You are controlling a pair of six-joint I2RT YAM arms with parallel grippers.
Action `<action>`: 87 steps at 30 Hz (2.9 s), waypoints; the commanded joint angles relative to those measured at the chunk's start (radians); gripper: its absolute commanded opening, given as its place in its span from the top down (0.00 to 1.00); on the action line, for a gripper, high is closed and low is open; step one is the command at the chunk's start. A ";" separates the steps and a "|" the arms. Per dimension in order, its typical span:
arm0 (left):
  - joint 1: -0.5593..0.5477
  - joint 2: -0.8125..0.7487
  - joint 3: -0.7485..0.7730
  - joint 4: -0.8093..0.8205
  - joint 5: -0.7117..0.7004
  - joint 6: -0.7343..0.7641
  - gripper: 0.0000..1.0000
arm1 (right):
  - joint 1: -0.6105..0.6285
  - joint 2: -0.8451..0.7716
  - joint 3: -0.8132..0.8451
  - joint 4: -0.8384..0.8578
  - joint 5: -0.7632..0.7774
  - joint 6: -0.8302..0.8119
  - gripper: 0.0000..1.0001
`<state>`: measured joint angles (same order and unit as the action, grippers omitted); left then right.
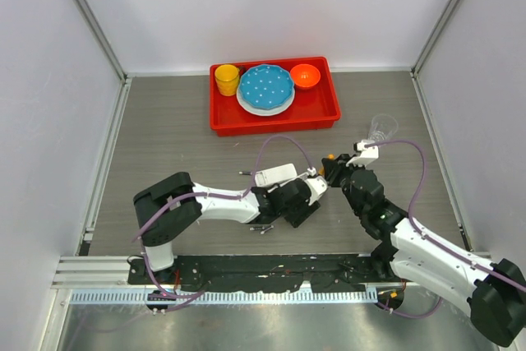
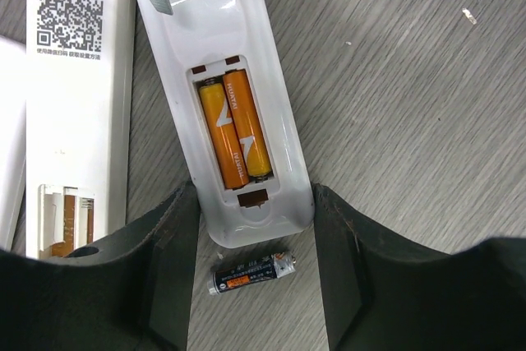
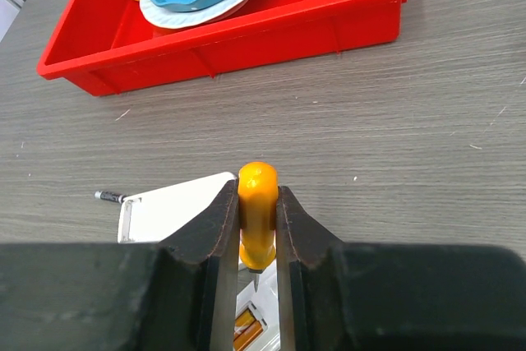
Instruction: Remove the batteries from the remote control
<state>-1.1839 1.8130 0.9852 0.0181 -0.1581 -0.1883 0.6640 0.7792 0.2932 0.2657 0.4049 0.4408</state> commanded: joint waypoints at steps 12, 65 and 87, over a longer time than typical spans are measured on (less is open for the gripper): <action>0.046 -0.049 -0.068 0.000 -0.012 0.035 0.34 | 0.022 0.025 -0.022 0.018 -0.110 -0.001 0.99; 0.052 -0.038 -0.060 0.031 0.043 0.016 0.75 | 0.281 0.207 0.084 -0.006 0.273 -0.162 0.99; 0.070 -0.060 -0.088 0.071 0.103 -0.016 1.00 | 0.402 0.388 0.139 -0.121 0.339 -0.105 0.99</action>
<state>-1.1046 1.7592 0.9031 0.0879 -0.0910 -0.2810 1.0145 1.0901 0.4076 0.2504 0.8970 0.3859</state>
